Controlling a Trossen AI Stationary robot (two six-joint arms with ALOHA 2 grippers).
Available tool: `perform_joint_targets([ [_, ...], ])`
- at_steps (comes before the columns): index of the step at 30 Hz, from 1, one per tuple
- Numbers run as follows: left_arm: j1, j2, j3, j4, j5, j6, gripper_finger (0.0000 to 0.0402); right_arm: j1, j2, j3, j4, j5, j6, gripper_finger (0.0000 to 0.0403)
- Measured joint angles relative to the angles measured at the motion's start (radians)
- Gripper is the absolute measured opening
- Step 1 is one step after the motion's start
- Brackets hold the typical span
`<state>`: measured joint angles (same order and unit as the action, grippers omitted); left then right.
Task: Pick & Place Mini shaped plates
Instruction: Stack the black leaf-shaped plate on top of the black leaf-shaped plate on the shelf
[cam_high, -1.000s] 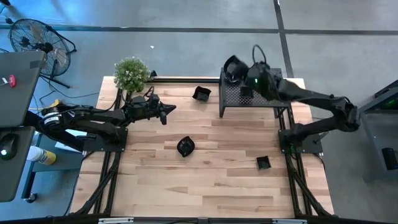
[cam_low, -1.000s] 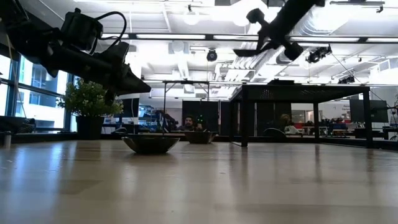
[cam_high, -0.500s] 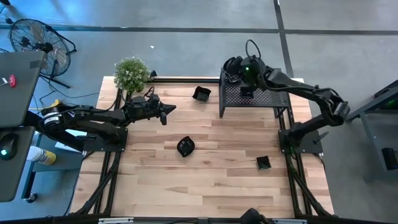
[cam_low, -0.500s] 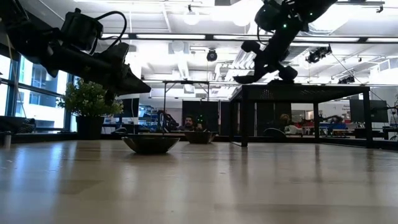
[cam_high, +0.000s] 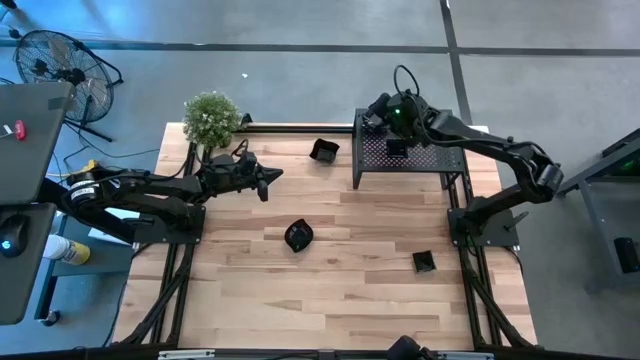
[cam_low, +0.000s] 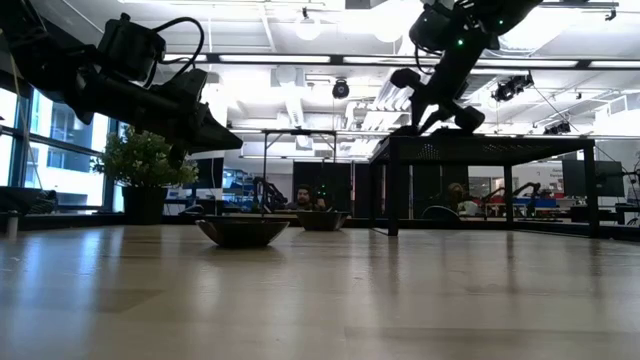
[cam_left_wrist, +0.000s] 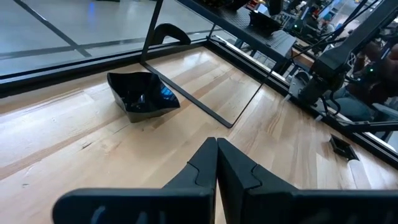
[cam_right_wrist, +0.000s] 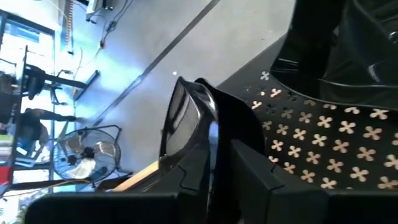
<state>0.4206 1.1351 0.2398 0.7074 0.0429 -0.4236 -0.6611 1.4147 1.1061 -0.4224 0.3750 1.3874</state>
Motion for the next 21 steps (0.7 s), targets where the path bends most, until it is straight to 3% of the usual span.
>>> perform_joint_targets([
  [11, 0.000, 0.000, 0.000, 0.000, -0.001, 0.000, 0.0000, -0.001, 0.000, 0.000, -0.039, -0.030, -0.056, 0.0061],
  [21, 0.000, 0.000, 0.000, 0.000, -0.001, 0.000, 0.0000, -0.010, -0.038, 0.000, -0.021, -0.046, -0.139, 0.0144],
])
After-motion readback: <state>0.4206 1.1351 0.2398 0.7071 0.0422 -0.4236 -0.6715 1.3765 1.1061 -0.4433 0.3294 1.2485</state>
